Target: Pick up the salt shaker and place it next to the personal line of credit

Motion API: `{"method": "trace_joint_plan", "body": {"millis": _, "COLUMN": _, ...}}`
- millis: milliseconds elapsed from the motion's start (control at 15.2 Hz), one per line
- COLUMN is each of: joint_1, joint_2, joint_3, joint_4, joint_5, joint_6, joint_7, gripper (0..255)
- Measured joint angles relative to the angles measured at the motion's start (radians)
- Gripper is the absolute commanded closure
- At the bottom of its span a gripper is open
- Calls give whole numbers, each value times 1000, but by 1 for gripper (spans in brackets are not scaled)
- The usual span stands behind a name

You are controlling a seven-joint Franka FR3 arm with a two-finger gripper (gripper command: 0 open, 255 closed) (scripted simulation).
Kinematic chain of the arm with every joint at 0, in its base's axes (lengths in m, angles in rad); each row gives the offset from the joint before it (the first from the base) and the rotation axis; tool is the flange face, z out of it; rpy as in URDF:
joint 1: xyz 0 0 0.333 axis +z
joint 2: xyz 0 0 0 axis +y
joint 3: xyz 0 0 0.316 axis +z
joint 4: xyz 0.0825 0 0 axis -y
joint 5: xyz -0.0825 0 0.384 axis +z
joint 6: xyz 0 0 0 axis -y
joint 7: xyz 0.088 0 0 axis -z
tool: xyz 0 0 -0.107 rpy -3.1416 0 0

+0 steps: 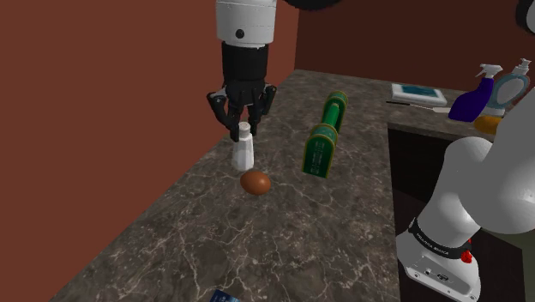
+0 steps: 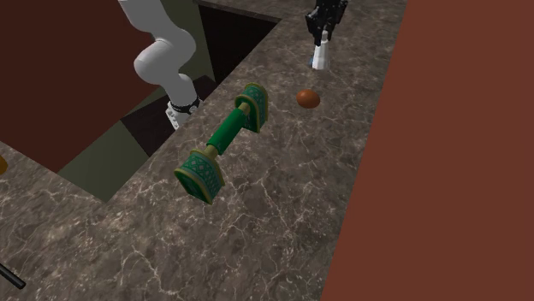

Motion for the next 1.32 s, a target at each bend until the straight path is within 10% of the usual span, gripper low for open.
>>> {"method": "trace_joint_plan", "body": {"millis": 1320, "joint_1": 147, "joint_2": 34, "joint_3": 217, "joint_4": 78, "joint_5": -13, "joint_6": -25, "joint_7": 371, "gripper": 255}}
